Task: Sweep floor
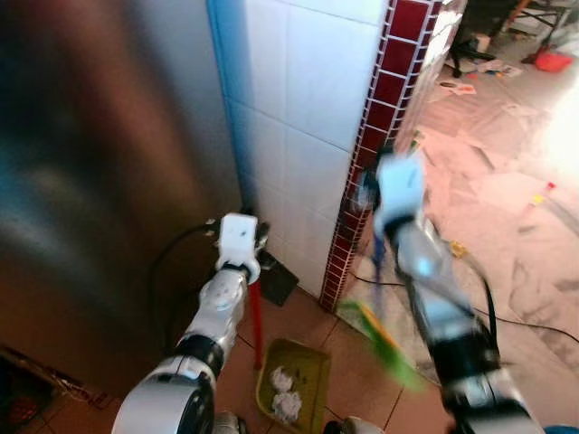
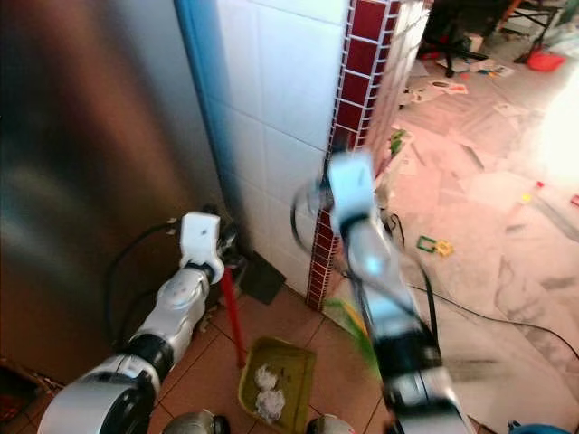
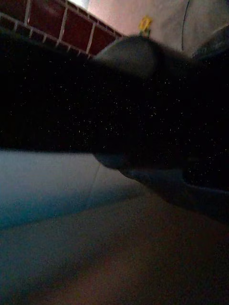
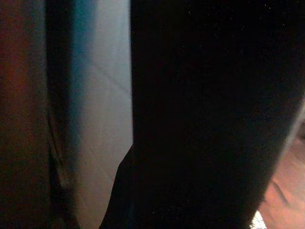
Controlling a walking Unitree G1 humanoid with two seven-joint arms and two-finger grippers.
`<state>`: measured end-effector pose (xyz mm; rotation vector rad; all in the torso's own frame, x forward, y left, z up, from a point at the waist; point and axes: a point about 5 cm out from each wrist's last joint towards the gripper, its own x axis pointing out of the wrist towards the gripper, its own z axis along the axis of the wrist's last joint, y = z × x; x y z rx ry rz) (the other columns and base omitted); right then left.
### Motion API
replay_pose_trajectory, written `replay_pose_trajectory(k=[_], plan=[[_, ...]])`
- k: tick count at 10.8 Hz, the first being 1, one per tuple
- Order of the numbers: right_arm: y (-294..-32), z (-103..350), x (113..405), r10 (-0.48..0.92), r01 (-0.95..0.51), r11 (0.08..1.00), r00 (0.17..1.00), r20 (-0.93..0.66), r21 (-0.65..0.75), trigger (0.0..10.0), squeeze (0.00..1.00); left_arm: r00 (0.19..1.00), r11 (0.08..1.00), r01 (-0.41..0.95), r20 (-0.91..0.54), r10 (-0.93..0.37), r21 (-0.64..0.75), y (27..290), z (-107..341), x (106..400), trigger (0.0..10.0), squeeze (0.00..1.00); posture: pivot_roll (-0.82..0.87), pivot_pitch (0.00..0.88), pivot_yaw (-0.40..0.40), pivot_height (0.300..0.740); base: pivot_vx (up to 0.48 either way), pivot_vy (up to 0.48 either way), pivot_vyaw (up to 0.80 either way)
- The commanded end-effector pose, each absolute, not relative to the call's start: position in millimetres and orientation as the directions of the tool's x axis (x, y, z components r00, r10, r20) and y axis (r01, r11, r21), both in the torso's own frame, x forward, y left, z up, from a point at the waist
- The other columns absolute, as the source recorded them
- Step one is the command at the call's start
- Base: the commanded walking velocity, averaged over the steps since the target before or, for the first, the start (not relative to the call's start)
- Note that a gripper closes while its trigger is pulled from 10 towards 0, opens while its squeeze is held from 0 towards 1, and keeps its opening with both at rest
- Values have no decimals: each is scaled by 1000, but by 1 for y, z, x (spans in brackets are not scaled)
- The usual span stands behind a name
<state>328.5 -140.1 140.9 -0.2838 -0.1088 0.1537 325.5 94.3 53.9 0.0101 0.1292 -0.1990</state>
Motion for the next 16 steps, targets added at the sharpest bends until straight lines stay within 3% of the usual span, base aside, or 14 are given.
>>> replay_pose_trajectory(k=[1,3,6,16], plan=[[-145,137,326,109,-74,952,989,102,-297,10000,0,986,986,157,-70,-154,48,101,67,331,10000,0,-97,7,18,740,0,0,0],[-159,113,320,-45,47,974,999,16,-222,10000,0,980,980,198,-41,-196,38,100,71,325,10000,0,-87,10,18,740,0,0,0],[-162,108,317,-119,119,991,993,-1,-57,10000,0,973,973,223,41,-226,64,104,86,307,10000,0,-62,8,26,740,0,0,0],[-166,107,317,-160,160,987,987,-20,-24,10000,0,967,968,250,-50,-251,-26,104,89,294,10000,0,-70,24,17,740,0,0,-574]])
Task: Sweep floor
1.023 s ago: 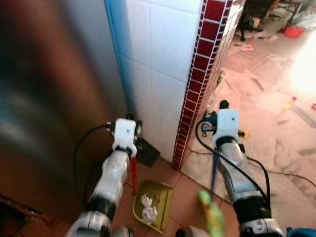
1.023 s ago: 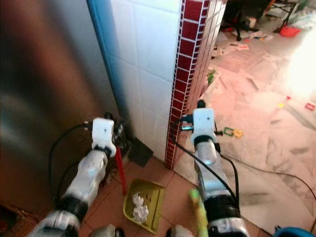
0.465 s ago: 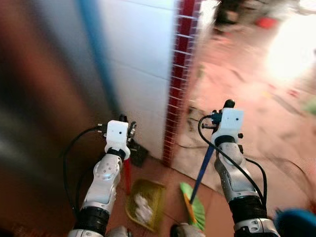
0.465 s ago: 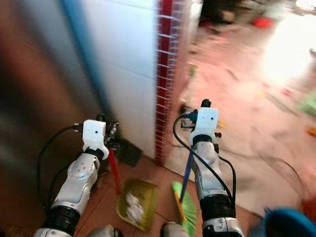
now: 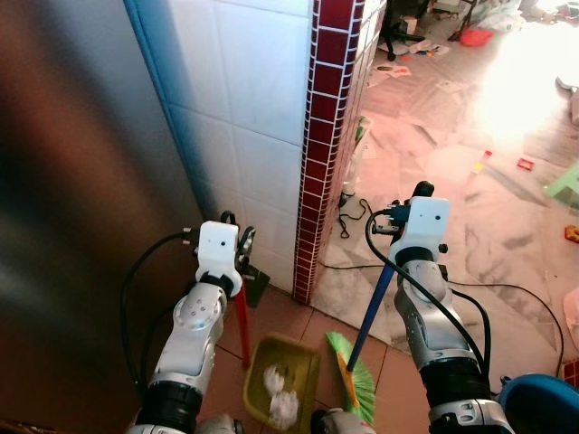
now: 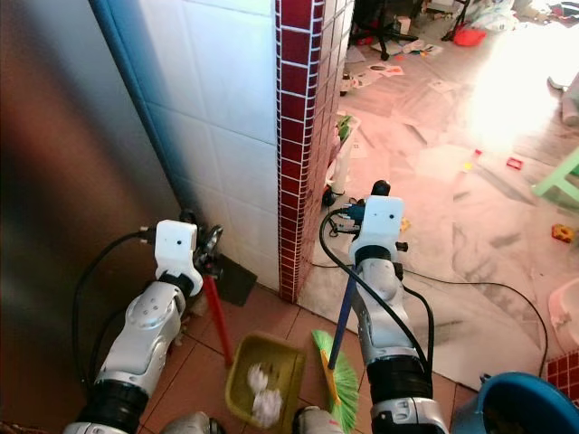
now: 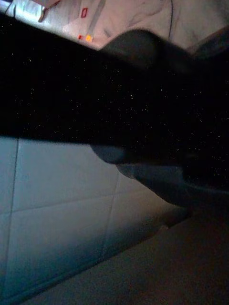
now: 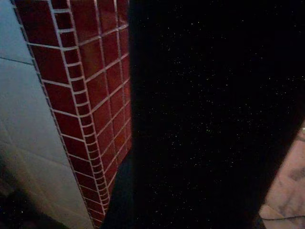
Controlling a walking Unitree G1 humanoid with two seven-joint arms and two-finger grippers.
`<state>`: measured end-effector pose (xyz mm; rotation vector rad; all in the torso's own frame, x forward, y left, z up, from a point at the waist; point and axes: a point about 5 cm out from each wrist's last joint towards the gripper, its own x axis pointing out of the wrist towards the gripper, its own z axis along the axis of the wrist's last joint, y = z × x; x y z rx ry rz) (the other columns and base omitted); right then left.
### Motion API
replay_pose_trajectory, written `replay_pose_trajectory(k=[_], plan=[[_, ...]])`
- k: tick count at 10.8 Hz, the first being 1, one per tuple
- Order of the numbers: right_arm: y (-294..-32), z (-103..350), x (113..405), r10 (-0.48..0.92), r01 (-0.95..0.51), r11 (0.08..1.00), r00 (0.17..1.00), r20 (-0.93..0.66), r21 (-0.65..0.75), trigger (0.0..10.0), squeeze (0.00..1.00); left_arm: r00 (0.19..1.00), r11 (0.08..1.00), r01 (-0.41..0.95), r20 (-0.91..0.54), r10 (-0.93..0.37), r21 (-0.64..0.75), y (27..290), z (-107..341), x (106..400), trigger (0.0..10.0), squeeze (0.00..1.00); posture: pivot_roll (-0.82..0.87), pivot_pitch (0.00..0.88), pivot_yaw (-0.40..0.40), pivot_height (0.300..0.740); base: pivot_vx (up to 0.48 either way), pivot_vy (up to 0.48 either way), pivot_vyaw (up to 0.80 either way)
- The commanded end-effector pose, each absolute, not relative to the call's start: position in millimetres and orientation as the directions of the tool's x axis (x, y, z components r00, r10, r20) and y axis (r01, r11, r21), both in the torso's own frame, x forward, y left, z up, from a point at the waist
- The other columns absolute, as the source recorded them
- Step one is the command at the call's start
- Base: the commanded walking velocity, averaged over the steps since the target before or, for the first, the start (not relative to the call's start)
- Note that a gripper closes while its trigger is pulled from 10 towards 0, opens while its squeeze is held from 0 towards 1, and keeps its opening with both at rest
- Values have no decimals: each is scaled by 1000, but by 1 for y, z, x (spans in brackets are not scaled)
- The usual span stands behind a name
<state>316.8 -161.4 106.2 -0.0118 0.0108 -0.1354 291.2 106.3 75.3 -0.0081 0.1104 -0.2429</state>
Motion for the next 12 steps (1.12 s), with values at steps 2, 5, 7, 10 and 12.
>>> replay_pose_trajectory(k=[2,5,7,10,12], plan=[[-166,108,318,-155,154,988,988,-11,-30,10000,0,965,967,253,-55,-254,-33,103,89,293,10000,0,-70,24,16,740,0,0,-800],[-165,108,318,-144,144,989,989,-13,-26,10000,0,965,967,252,-58,-254,-35,103,89,293,10000,0,-71,22,14,740,-245,0,-188],[-165,109,317,-118,118,993,993,5,-25,10000,0,966,967,251,-56,-252,-31,104,90,293,10000,0,-71,14,13,740,-247,0,0],[-166,109,319,-107,107,994,994,11,-37,10000,0,974,974,225,-33,-225,-5,118,97,298,10000,0,-57,0,12,740,-183,0,0],[-165,108,318,-100,100,994,995,12,-40,10000,0,976,977,214,-34,-214,-4,124,97,296,10000,0,-54,0,11,740,0,0,0]])
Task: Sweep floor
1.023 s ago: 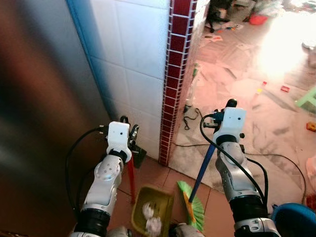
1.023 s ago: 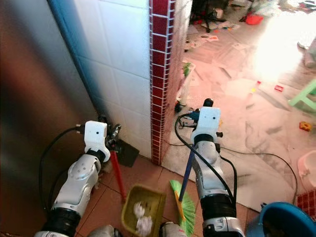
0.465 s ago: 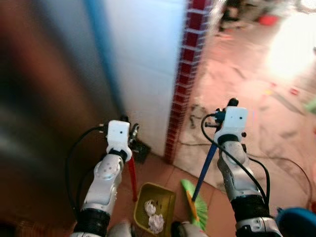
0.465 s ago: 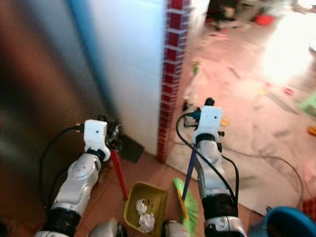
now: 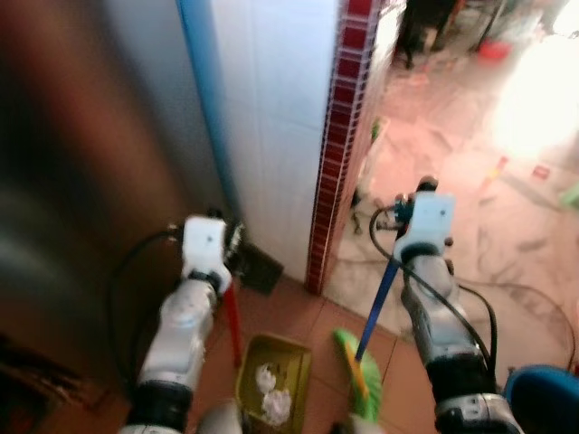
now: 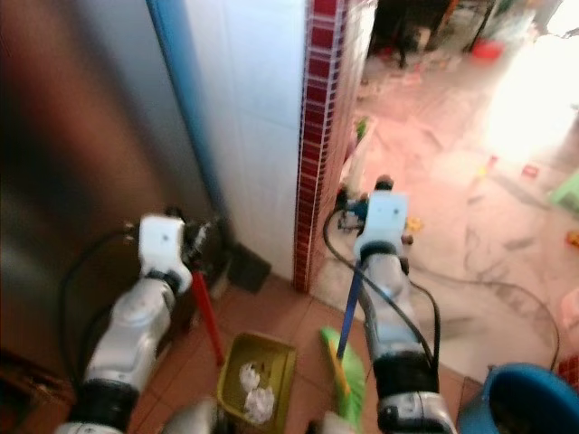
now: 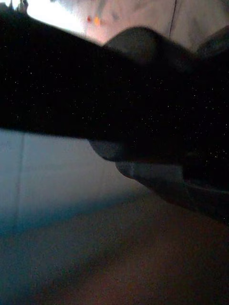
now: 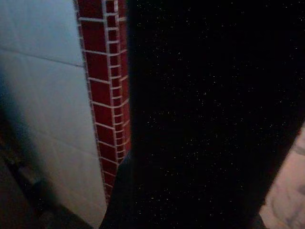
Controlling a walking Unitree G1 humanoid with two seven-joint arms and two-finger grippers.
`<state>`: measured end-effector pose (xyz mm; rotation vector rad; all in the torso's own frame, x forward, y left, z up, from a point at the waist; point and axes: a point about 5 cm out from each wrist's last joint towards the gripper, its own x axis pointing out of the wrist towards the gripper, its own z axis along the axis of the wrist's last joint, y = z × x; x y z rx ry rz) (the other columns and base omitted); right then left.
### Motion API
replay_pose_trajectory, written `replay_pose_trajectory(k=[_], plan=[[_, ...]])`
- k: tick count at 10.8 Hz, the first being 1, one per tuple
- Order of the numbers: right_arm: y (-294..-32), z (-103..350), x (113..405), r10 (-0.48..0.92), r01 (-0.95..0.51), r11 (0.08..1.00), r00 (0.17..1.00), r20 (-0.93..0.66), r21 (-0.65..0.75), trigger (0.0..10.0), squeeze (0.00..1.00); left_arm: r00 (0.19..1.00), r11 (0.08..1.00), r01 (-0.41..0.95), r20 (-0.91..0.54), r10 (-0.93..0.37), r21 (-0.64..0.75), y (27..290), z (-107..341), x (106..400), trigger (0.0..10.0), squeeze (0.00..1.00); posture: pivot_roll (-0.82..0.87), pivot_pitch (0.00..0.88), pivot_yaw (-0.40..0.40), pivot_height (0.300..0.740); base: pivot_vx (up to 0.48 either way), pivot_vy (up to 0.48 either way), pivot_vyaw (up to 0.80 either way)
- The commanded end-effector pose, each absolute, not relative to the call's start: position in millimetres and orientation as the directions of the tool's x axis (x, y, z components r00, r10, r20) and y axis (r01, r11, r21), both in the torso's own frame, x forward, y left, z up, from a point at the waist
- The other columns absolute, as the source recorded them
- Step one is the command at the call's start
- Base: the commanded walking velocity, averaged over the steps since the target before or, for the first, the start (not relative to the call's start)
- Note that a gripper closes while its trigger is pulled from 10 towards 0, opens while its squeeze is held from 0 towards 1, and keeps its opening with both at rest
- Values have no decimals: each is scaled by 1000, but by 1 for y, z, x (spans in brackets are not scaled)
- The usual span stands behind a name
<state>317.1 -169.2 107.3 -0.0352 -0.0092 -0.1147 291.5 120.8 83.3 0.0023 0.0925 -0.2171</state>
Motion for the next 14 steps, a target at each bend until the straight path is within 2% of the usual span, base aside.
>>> replay_pose_trajectory(k=[1,6,9,12,14], plan=[[-166,108,317,-102,102,994,995,14,-49,10000,0,979,980,201,-34,-201,-4,128,98,293,10000,0,-52,0,11,740,0,0,0],[-176,117,311,-119,122,983,992,32,-135,10000,0,988,988,151,24,-152,13,147,124,285,10000,0,-60,0,-16,740,-187,0,0],[-179,110,304,-136,136,983,991,12,-127,10000,0,998,998,60,25,-59,-34,165,127,279,10000,0,-59,0,3,740,-326,0,0],[-188,105,301,-160,158,979,987,-6,-129,10000,0,999,998,36,25,-35,-48,172,133,278,10000,0,-60,0,11,740,-336,0,0],[-182,108,301,-144,143,980,990,1,-136,10000,0,999,998,36,24,-35,-53,170,135,280,10000,0,-70,0,6,740,-339,0,0]])
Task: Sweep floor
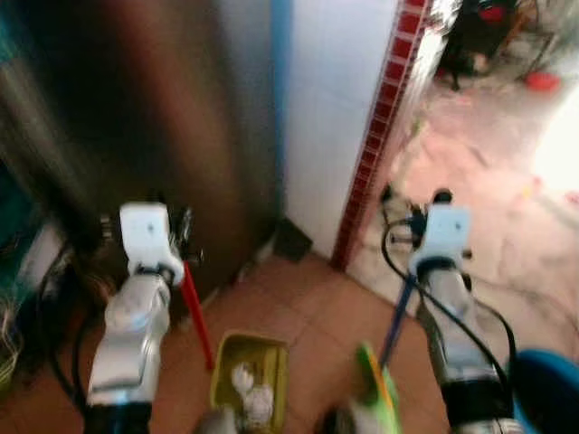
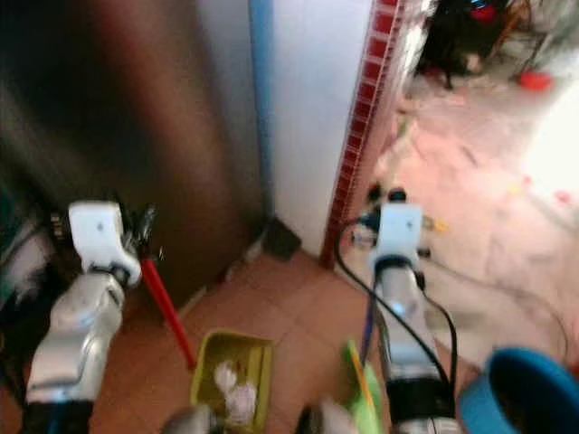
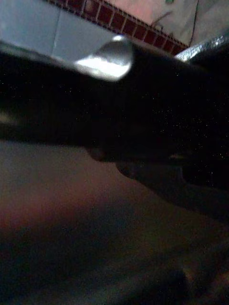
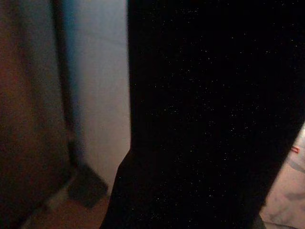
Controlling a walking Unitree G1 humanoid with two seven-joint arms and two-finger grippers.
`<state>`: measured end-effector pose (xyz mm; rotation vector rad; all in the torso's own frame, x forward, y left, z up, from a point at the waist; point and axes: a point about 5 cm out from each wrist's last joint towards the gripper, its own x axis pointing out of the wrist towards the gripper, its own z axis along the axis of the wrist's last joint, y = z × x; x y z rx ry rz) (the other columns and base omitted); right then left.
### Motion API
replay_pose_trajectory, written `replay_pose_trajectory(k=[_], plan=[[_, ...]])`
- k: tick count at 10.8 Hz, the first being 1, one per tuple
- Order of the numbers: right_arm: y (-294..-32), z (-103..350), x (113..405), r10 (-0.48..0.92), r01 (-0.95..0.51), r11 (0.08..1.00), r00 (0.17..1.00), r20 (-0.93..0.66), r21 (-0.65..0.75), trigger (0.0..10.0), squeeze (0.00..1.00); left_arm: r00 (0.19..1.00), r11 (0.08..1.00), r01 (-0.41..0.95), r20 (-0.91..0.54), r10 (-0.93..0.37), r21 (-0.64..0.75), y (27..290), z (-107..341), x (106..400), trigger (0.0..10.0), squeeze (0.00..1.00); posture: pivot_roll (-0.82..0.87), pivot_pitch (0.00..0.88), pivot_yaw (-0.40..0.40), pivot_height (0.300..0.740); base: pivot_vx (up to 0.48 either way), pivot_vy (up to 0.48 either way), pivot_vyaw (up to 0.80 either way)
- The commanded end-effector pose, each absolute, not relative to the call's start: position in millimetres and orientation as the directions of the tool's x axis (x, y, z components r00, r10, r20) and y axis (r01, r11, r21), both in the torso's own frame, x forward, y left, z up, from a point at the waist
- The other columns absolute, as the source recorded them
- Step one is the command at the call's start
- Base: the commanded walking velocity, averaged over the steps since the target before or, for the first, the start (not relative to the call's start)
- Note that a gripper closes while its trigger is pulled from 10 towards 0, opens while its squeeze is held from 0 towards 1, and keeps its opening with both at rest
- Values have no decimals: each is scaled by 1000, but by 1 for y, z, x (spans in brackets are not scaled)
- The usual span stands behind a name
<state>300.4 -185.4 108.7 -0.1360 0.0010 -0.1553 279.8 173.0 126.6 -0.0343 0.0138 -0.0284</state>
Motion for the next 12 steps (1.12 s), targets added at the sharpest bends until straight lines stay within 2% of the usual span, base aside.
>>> replay_pose_trajectory(k=[1,4,5,8,10,12], plan=[[-181,109,301,-139,138,980,990,2,-140,10000,0,999,998,39,23,-38,-56,169,135,280,10000,0,-71,0,5,740,-345,0,0],[-182,107,302,-149,146,979,989,-9,-140,10000,0,1000,998,24,-2,-24,-54,165,134,282,10000,0,-66,0,-2,740,0,0,0],[-181,109,305,-151,148,980,989,-9,-135,10000,0,998,998,-18,-55,14,-63,164,131,284,10000,0,-62,5,-1,740,0,0,0],[-181,116,306,-139,139,980,990,8,-141,10000,0,999,977,34,5,-34,-210,159,137,277,10000,0,-59,37,2,740,0,0,0],[-183,113,304,-149,146,977,989,-7,-157,10000,0,1000,977,11,-17,-15,-213,166,134,275,10000,0,-54,21,1,740,0,0,0],[-187,101,300,-172,162,972,984,-44,-173,10000,0,998,984,-30,-51,22,-174,177,127,274,10000,0,-55,0,11,740,0,0,-697]])
